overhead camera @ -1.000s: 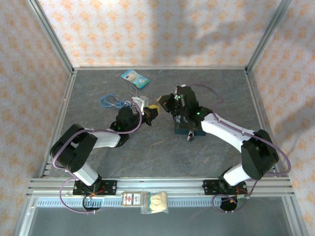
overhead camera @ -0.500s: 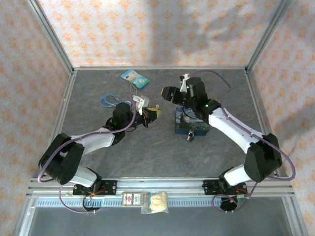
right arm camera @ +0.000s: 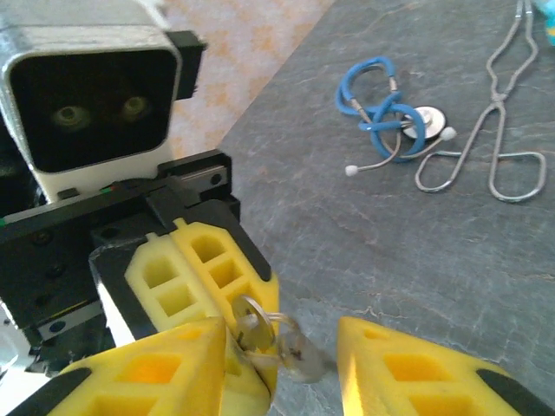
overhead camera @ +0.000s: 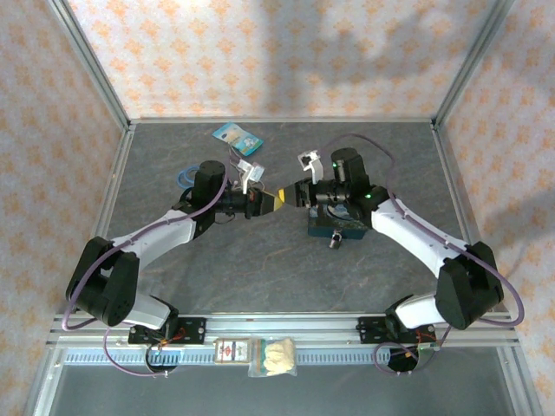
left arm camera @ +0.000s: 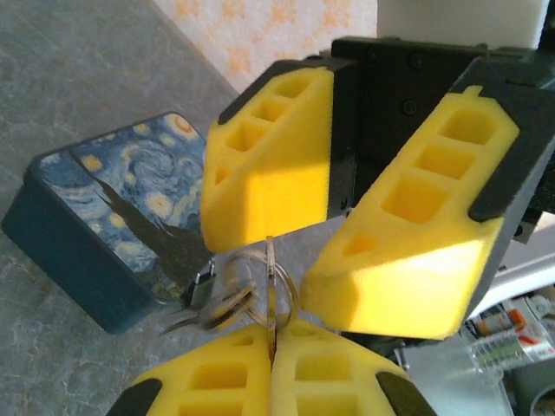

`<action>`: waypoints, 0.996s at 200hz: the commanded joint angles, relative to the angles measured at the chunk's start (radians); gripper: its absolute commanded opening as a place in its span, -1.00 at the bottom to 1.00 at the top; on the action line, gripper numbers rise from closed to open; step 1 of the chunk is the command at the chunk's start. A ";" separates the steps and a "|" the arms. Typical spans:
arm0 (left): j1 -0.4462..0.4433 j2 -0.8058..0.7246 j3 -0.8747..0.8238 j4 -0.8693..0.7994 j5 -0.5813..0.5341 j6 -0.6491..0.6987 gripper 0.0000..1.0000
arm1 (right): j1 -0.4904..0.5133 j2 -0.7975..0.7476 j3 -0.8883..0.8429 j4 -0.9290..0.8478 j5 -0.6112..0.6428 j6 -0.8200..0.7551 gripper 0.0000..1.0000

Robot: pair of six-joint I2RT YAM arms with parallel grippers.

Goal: Unlock the padlock with the key

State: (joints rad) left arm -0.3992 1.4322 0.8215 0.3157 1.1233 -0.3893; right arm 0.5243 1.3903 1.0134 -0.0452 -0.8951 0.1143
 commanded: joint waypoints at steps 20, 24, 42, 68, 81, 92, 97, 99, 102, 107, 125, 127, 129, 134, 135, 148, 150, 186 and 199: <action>-0.006 -0.012 0.047 -0.133 0.054 0.084 -1.00 | -0.006 0.002 0.008 0.036 -0.103 -0.063 -0.37; -0.007 -0.013 0.047 -0.136 0.055 0.086 -1.00 | -0.006 0.000 0.008 0.037 -0.105 -0.062 -0.38; -0.005 -0.016 0.054 -0.159 0.053 0.104 -1.00 | -0.006 0.000 0.007 0.038 -0.127 -0.064 -0.52; -0.005 -0.029 0.067 -0.186 0.046 0.127 -1.00 | -0.007 0.020 0.002 0.018 -0.163 -0.073 -0.75; -0.006 -0.035 0.072 -0.189 0.044 0.130 -1.00 | -0.007 0.026 -0.010 0.027 -0.171 -0.065 -0.76; -0.006 -0.041 0.077 -0.191 0.047 0.134 -1.00 | -0.007 0.026 -0.022 0.042 -0.175 -0.056 -0.75; -0.006 -0.041 0.077 -0.192 0.050 0.133 -1.00 | -0.007 0.026 -0.028 0.050 -0.177 -0.048 -0.73; -0.006 -0.042 0.078 -0.192 0.051 0.133 -1.00 | -0.007 0.026 -0.030 0.052 -0.178 -0.046 -0.73; -0.005 -0.042 0.080 -0.193 0.052 0.133 -1.00 | -0.007 0.026 -0.031 0.055 -0.177 -0.046 -0.73; -0.006 -0.041 0.083 -0.197 0.053 0.134 -1.00 | -0.006 0.026 -0.033 0.058 -0.180 -0.043 -0.73; -0.004 -0.043 0.085 -0.201 0.053 0.137 -1.00 | -0.007 0.026 -0.036 0.080 -0.198 -0.031 -0.92; -0.005 -0.043 0.087 -0.201 0.051 0.137 -1.00 | -0.007 0.026 -0.036 0.083 -0.200 -0.029 -0.99; -0.006 -0.044 0.088 -0.201 0.048 0.136 -1.00 | -0.007 0.026 -0.036 0.083 -0.199 -0.029 -1.00; -0.004 -0.046 0.089 -0.199 0.035 0.131 -0.98 | -0.007 0.027 -0.036 0.086 -0.197 -0.026 -1.00; -0.004 -0.046 0.088 -0.198 0.032 0.130 -0.96 | -0.007 0.026 -0.036 0.086 -0.195 -0.025 -1.00; 0.006 -0.058 0.082 -0.170 -0.009 0.100 -0.71 | -0.011 0.024 -0.042 0.094 -0.172 -0.011 -1.00; 0.009 -0.061 0.081 -0.165 -0.018 0.093 -0.63 | -0.012 0.024 -0.044 0.097 -0.165 -0.007 -1.00; 0.093 -0.104 0.013 0.012 -0.184 -0.103 0.45 | -0.067 0.002 -0.131 0.282 -0.113 0.199 -1.00; 0.112 -0.119 -0.046 0.176 -0.219 -0.229 0.47 | -0.069 -0.012 -0.171 0.383 -0.098 0.282 -1.00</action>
State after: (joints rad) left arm -0.3286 1.3594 0.8429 0.2173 1.0187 -0.3992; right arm 0.4728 1.4128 0.9009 0.1345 -1.0271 0.2173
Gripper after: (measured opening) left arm 0.723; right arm 0.046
